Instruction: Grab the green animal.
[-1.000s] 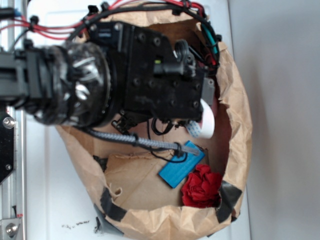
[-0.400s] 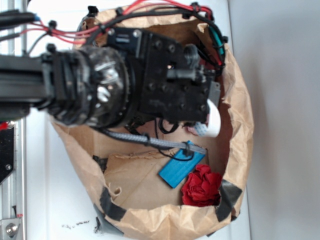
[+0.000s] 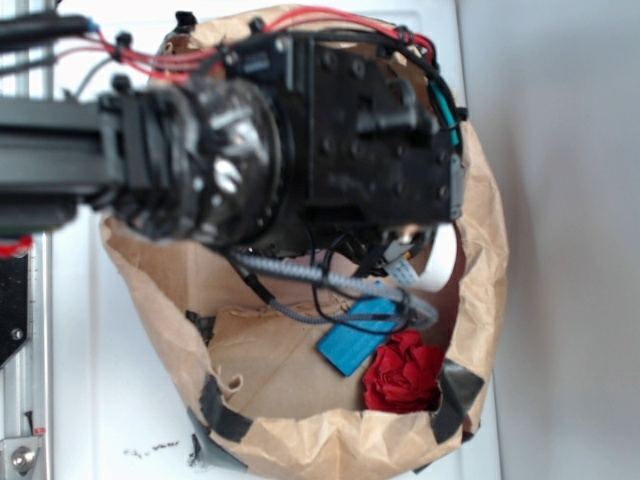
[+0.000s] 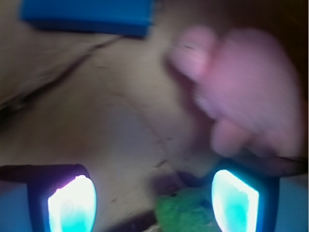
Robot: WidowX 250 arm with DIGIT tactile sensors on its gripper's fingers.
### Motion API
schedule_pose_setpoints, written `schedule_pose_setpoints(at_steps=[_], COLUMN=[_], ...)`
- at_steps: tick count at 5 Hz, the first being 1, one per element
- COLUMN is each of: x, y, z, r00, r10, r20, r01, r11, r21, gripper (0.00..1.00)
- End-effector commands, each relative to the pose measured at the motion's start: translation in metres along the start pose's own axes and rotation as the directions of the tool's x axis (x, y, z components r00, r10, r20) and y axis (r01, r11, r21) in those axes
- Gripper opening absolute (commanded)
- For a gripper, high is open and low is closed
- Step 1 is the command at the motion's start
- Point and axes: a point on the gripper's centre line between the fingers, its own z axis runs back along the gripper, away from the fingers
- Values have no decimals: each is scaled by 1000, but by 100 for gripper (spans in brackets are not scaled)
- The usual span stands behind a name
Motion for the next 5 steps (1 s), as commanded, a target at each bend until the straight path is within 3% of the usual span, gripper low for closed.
schedule_pose_setpoints(at_steps=[1,2,3,5], x=[-31,-35,-37,-29], y=[38,44,39,29], z=[41,29,6,-29], r00=[987,984,969,967], r10=[-132,-145,-226,-250], r20=[95,108,102,42], r01=[131,141,215,243], r11=[991,989,971,962], r21=[20,44,107,127], gripper=[100,100,100,100])
